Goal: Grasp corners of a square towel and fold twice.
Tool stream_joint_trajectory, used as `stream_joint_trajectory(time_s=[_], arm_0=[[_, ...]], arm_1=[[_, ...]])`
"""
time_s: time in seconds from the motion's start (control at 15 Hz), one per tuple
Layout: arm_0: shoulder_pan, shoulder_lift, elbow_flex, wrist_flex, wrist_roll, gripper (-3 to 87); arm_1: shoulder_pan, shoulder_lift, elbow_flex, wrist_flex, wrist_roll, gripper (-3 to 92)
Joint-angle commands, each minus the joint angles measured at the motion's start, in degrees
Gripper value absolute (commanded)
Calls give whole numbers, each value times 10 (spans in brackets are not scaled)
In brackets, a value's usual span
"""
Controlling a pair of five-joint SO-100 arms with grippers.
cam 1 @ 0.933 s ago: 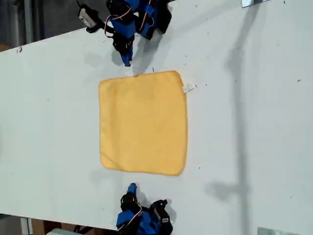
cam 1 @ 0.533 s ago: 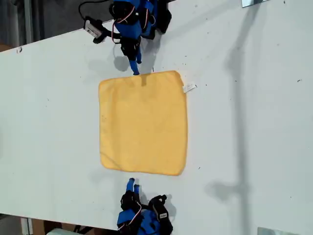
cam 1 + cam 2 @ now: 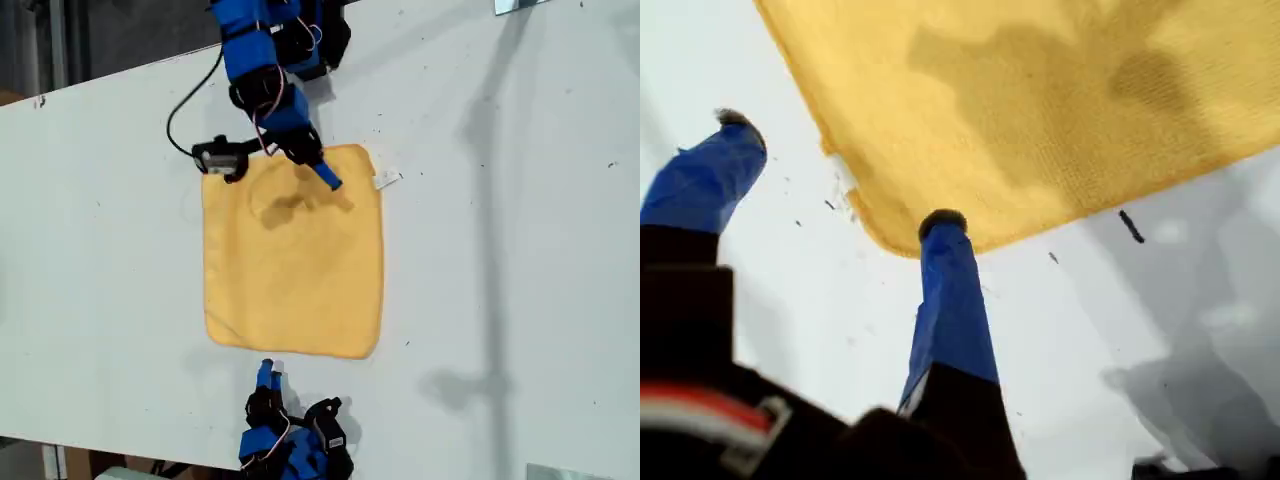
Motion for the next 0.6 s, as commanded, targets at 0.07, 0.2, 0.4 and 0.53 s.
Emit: stream_joint_trajectory(time_s=[0.07, 0.2, 0.4, 0.53], arm_0=[[3, 4, 2, -6, -4, 138], [3, 4, 2, -5, -6, 134], [4, 4, 2, -4, -6, 130], [4, 4, 2, -5, -6, 126]], arm_1=[[-84, -219, -104, 36, 48, 343], [-113, -223, -100, 39, 70, 342], [-134, -224, -103, 48, 81, 338], [-142, -214, -116, 57, 78, 336]])
